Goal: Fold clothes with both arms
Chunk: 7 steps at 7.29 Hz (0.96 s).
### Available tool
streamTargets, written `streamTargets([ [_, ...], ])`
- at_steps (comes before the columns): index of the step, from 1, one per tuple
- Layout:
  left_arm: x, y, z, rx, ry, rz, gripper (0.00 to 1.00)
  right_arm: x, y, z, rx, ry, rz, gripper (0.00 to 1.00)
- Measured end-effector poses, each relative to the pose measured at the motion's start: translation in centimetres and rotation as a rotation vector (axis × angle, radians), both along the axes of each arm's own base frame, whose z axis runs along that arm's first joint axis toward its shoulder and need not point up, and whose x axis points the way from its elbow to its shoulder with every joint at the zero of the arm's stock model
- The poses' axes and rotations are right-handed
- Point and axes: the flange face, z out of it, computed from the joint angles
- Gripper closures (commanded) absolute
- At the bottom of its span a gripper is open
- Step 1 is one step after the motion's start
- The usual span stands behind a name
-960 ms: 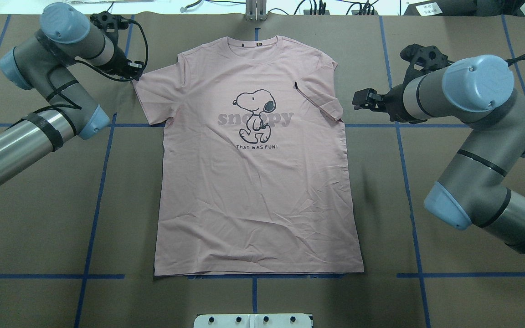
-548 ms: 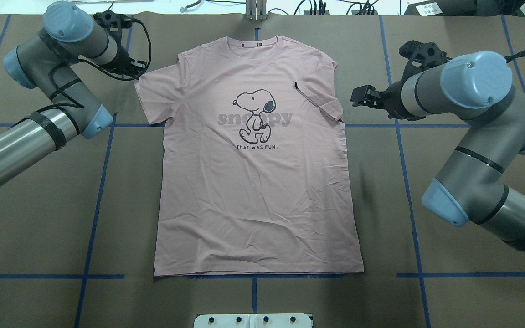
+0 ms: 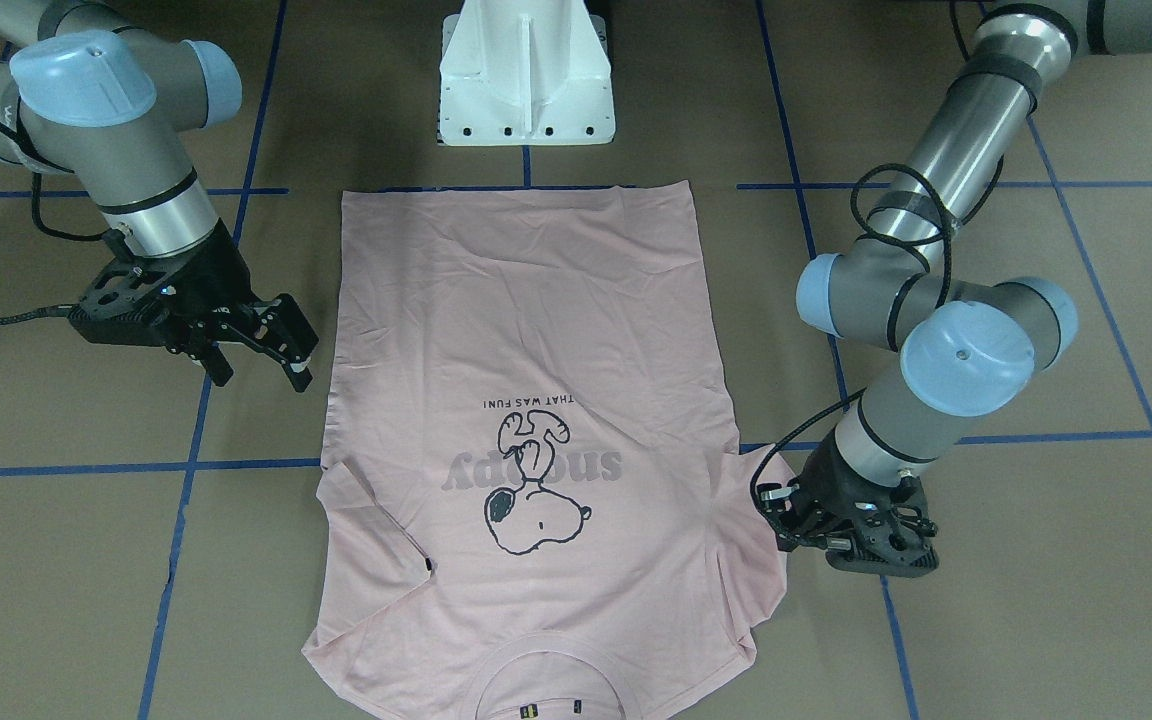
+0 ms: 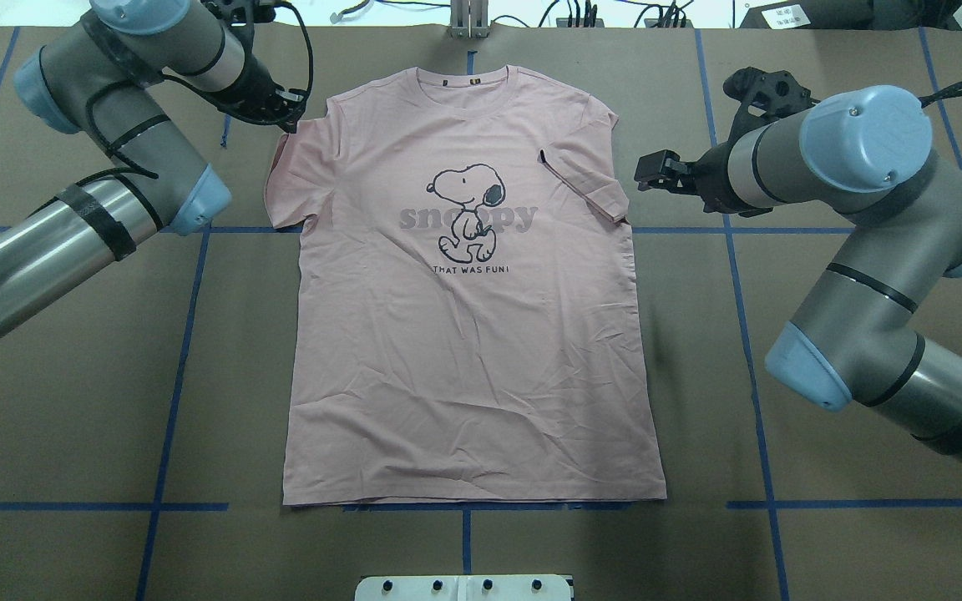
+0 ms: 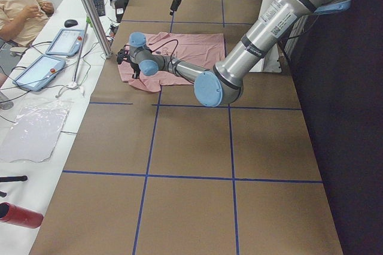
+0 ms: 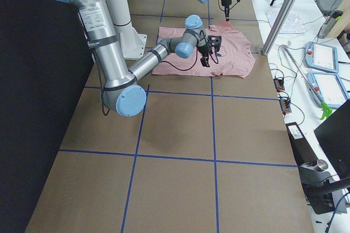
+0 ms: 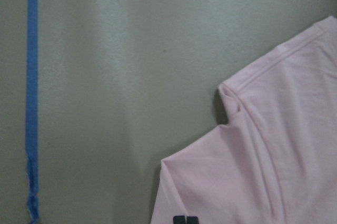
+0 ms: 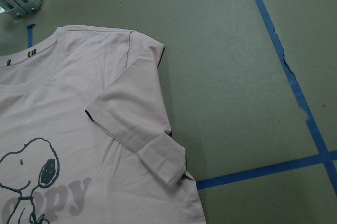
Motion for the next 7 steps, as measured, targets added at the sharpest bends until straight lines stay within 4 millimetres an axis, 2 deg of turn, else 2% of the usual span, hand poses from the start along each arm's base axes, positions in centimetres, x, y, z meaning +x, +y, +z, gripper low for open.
streamTargets([
  [1, 1.9, -0.1, -3.2, -0.035, 0.005, -0.023, 1.00, 0.0, 0.0, 0.0, 0.000, -0.001, -0.001, 0.00],
  [2, 4.4, -0.9, -5.2, -0.056, -0.014, -0.057, 1.00, 0.0, 0.0, 0.0, -0.001, -0.001, -0.002, 0.00],
  [3, 6.4, -2.2, -6.0, -0.052, -0.038, -0.096, 1.00, 0.0, 0.0, 0.0, -0.001, -0.002, -0.003, 0.00],
  [4, 7.5, -3.2, -5.6, -0.033, -0.048, -0.128, 0.78, 0.0, 0.0, 0.0, -0.001, -0.002, -0.003, 0.00],
  [5, 8.4, -3.4, -5.0, -0.015, -0.050, -0.142, 0.34, -0.1, 0.1, 0.0, -0.002, -0.002, -0.004, 0.00],
  [6, 9.0, -2.8, -5.3, -0.001, -0.037, -0.146, 0.22, -0.2, 0.1, 0.0, -0.002, -0.002, -0.006, 0.00],
  [7, 8.6, -1.3, -6.6, 0.016, 0.008, -0.153, 0.22, -0.6, 0.3, -0.2, -0.002, -0.008, -0.011, 0.00],
])
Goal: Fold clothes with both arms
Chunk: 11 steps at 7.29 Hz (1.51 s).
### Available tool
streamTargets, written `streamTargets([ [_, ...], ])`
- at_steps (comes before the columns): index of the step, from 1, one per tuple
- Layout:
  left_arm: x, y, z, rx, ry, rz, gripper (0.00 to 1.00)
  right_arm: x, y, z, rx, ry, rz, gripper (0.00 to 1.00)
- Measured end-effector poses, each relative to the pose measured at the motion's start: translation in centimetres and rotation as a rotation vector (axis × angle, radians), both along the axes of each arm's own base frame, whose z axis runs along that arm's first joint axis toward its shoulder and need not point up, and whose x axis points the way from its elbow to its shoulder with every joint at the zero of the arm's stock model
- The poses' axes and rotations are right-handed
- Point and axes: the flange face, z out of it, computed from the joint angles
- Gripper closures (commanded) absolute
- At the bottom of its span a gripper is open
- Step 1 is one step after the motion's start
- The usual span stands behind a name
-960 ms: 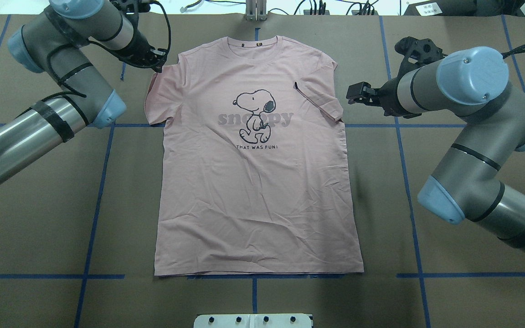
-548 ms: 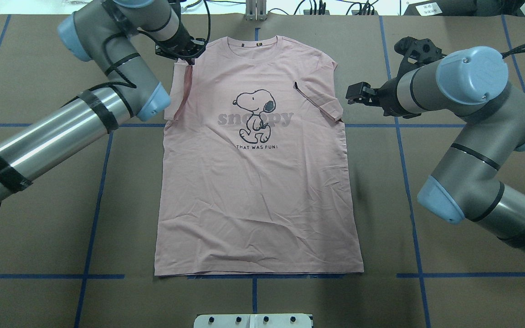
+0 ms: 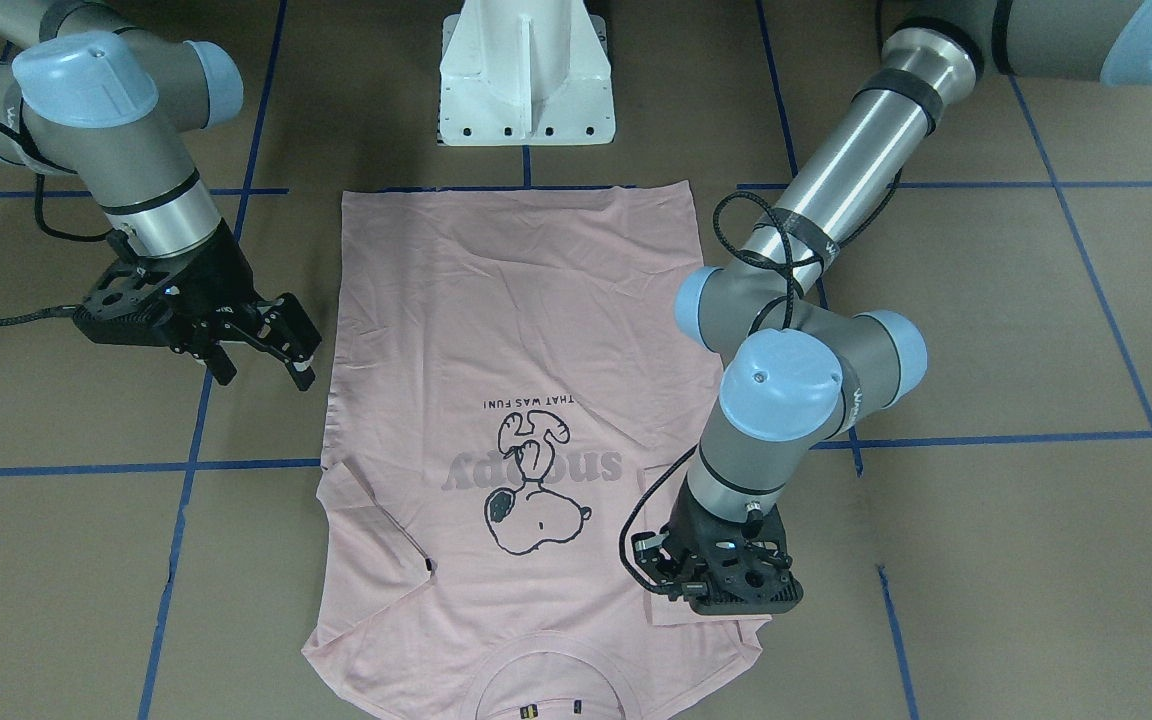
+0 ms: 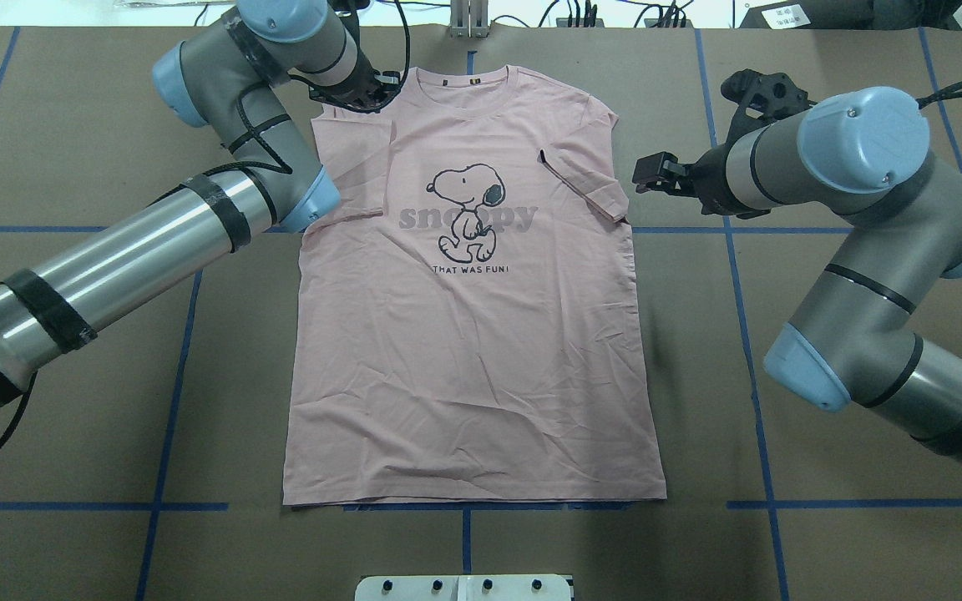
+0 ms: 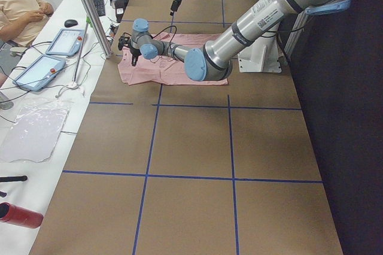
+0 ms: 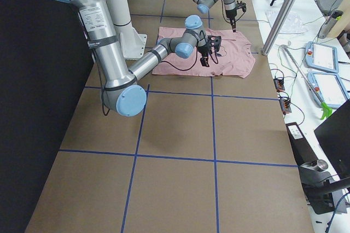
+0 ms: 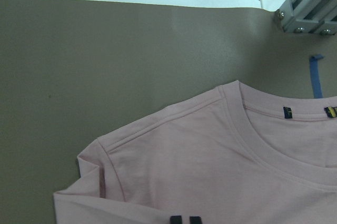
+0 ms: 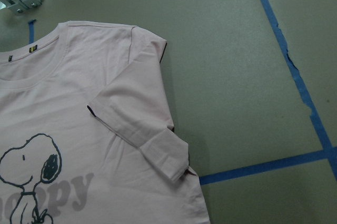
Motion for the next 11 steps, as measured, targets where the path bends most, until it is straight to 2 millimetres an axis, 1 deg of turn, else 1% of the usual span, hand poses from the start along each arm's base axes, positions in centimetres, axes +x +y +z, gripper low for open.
streamTargets([
  [1, -1.3, 3.0, -0.7, 0.025, 0.060, 0.002, 0.22, -1.2, 0.7, -0.7, -0.008, -0.014, -0.011, 0.00],
  [2, -3.0, 6.6, -0.8, 0.040, 0.115, 0.020, 0.22, -3.2, 2.1, -1.7, -0.043, -0.044, -0.011, 0.00],
  [3, -5.3, 9.9, -0.1, 0.043, 0.153, 0.041, 0.23, -5.6, 4.3, -2.6, -0.101, -0.082, 0.010, 0.00],
  [4, -7.9, 13.2, 1.3, 0.041, 0.179, 0.069, 0.23, -8.3, 7.6, -3.5, -0.160, -0.102, 0.046, 0.01],
  [5, -9.8, 15.9, 2.6, 0.027, 0.199, 0.111, 0.20, -10.3, 11.6, -4.6, -0.211, -0.091, 0.068, 0.10],
  [6, -10.6, 17.3, 3.4, 0.011, 0.210, 0.142, 0.17, -11.3, 15.8, -4.8, -0.269, -0.075, 0.084, 0.15],
  [7, -10.8, 17.7, 3.9, 0.003, 0.214, 0.155, 0.16, -12.2, 19.7, -3.7, -0.313, -0.054, 0.103, 0.16],
  [8, -10.9, 17.9, 4.2, 0.000, 0.215, 0.161, 0.16, -12.9, 22.6, -1.9, -0.333, -0.022, 0.115, 0.17],
  [9, -10.8, 17.9, 4.3, -0.001, 0.216, 0.163, 0.15, -12.8, 24.4, 0.7, -0.353, 0.019, 0.125, 0.17],
  [10, -10.8, 17.9, 4.4, -0.003, 0.216, 0.164, 0.15, -12.4, 25.8, 3.1, -0.371, 0.056, 0.131, 0.19],
  [11, -10.7, 17.9, 4.5, -0.005, 0.215, 0.164, 0.14, -11.8, 27.1, 4.5, -0.385, 0.079, 0.127, 0.20],
])
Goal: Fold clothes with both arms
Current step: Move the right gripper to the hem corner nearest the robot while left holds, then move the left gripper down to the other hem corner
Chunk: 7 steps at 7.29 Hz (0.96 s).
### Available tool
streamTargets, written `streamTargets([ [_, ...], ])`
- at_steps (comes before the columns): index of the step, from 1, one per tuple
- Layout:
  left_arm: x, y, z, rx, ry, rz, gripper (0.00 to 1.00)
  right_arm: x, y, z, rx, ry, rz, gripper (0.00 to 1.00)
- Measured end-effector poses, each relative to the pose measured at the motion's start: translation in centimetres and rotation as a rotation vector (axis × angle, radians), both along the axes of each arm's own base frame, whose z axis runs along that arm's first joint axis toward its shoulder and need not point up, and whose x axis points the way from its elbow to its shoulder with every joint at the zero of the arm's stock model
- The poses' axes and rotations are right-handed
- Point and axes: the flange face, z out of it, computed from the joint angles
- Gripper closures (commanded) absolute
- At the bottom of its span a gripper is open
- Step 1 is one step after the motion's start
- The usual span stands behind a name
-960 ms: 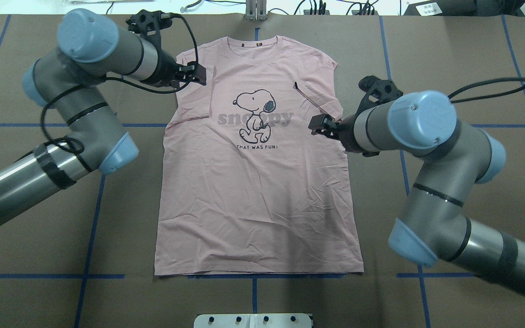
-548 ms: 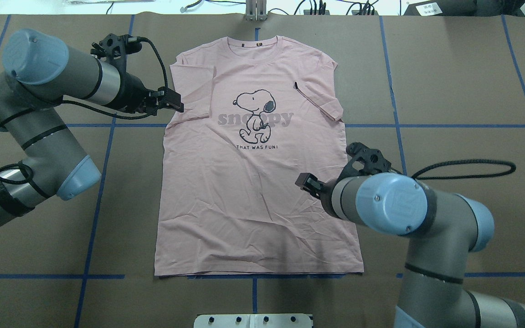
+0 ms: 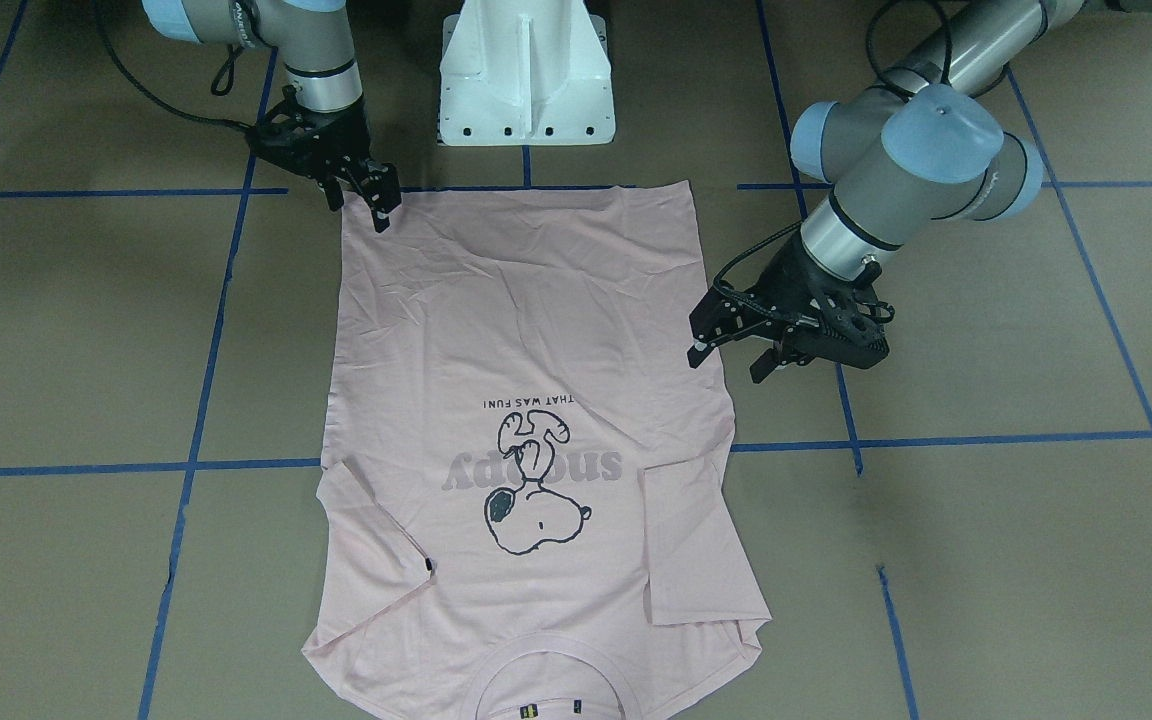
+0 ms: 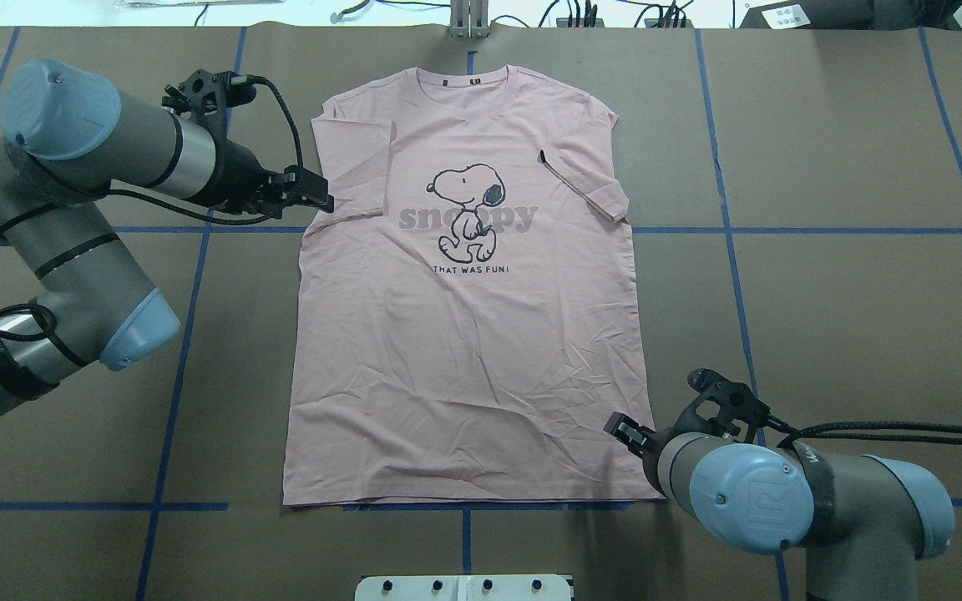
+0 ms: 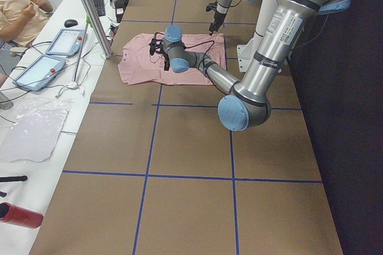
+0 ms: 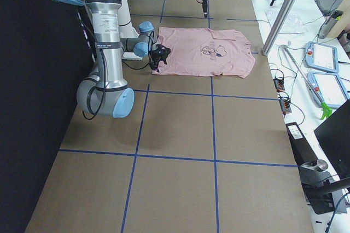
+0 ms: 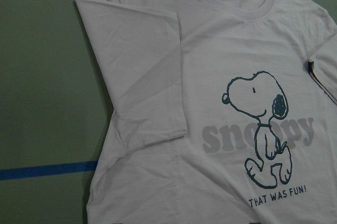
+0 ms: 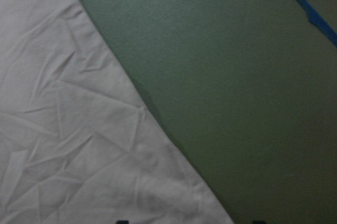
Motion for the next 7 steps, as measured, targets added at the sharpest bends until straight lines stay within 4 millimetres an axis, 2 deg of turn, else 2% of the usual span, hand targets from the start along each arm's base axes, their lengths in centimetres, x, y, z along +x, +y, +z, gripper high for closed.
streamTargets([
  [1, 0.1, -0.1, 0.1, -0.002, -0.002, 0.000, 0.14, 0.2, 1.0, 0.4, -0.013, 0.002, -0.006, 0.25],
  [3, 0.1, -0.1, 0.4, -0.005, -0.005, 0.000, 0.13, -0.4, 2.9, 0.6, -0.032, 0.001, -0.020, 0.27],
  [6, 0.1, -0.1, 0.6, -0.008, -0.008, 0.001, 0.13, -0.9, 3.5, 1.5, -0.039, 0.018, -0.027, 0.28],
  [7, 0.1, -0.1, 0.7, -0.008, -0.009, 0.001, 0.13, -1.0, 3.5, 1.7, -0.040, 0.023, -0.028, 0.53],
])
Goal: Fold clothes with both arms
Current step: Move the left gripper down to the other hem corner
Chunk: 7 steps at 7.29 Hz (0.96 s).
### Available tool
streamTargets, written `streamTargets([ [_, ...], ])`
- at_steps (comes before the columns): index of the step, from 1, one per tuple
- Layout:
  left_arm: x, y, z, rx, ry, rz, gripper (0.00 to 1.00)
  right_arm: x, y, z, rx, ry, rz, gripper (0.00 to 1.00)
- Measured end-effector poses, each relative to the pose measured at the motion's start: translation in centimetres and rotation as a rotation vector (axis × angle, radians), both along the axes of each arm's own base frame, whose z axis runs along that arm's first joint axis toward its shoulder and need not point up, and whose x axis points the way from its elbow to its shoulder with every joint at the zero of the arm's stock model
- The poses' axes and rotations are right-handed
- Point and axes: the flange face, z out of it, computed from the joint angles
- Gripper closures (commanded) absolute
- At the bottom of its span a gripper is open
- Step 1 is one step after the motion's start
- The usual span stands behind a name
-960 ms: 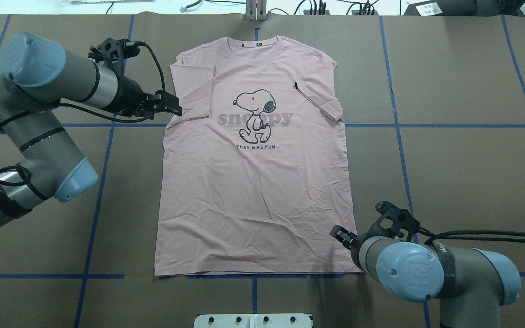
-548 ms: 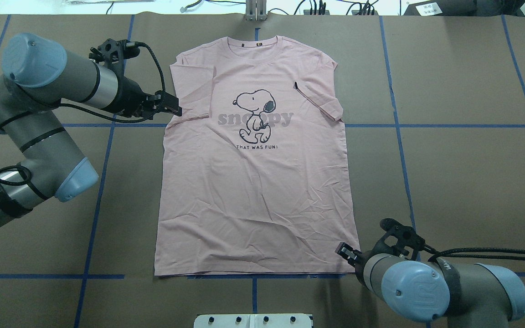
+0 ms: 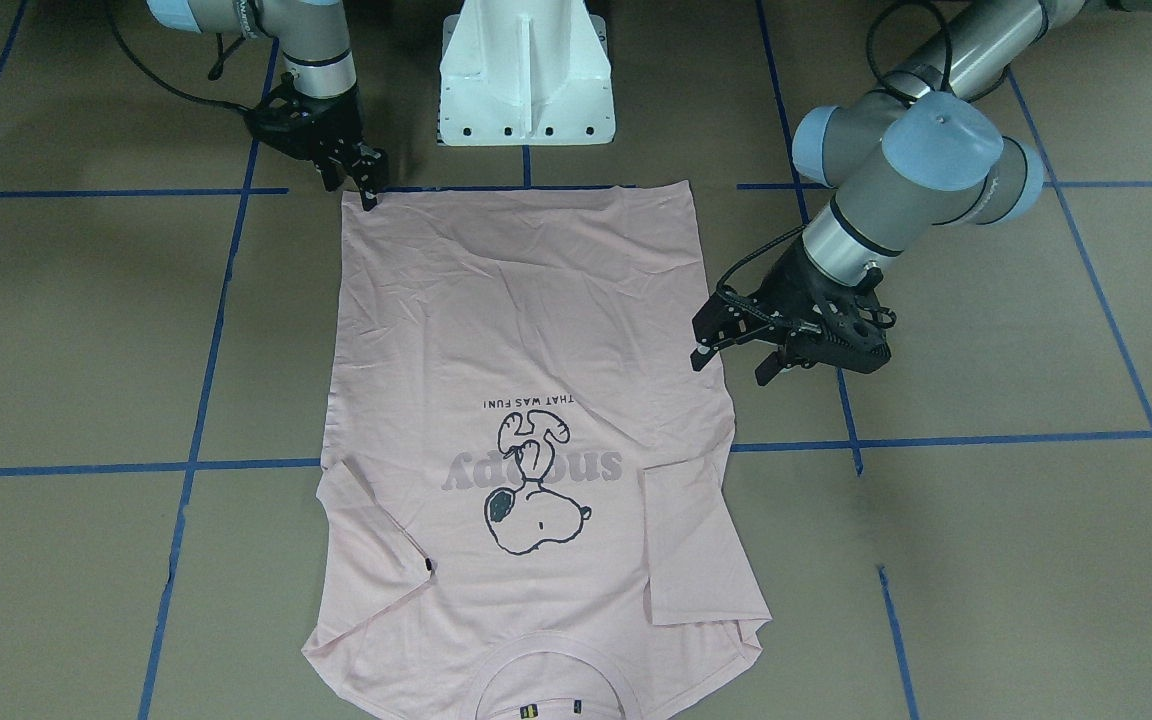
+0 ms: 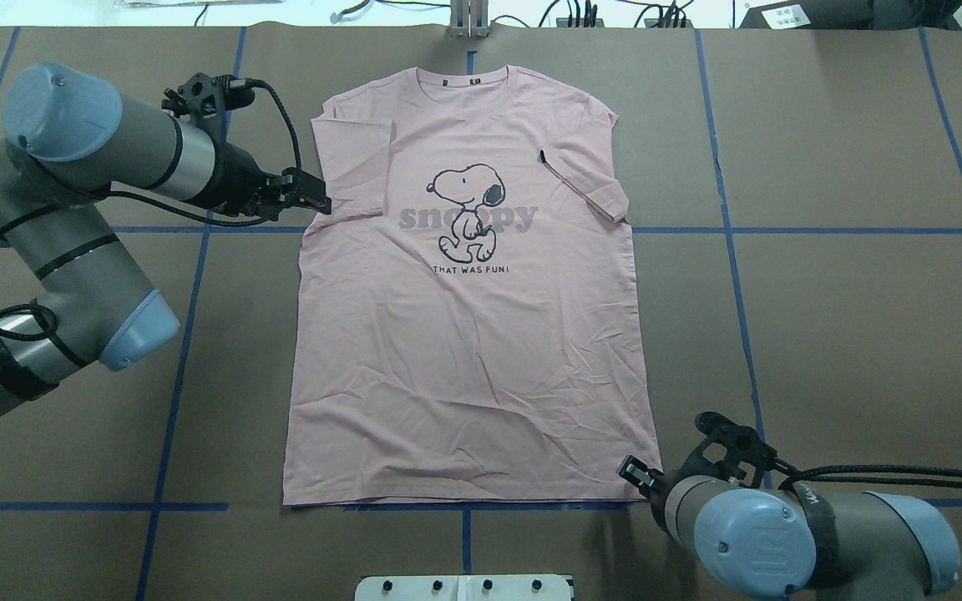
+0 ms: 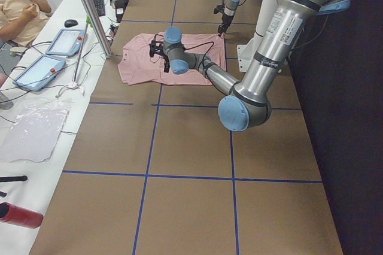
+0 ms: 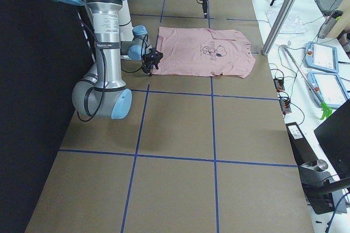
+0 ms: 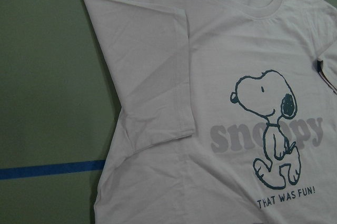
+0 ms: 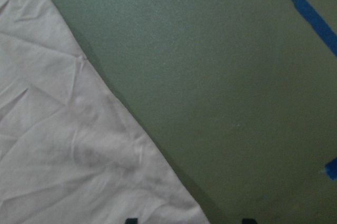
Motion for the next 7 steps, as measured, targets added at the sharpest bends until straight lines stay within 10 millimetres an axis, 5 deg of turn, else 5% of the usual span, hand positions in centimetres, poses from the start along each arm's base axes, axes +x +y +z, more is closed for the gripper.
streamTargets([
  [1, 0.0, 0.0, 0.0, 0.000, 0.000, 0.000, 0.12, -0.1, 0.0, 0.1, -0.001, 0.002, -0.001, 1.00],
  [6, -0.3, 0.4, -0.5, -0.029, 0.017, -0.015, 0.12, 0.3, 0.1, -0.4, 0.002, -0.006, -0.007, 1.00],
  [7, -0.2, 2.5, -1.2, -0.090, 0.049, -0.030, 0.13, 0.6, 0.1, -1.1, 0.003, -0.020, -0.009, 1.00],
])
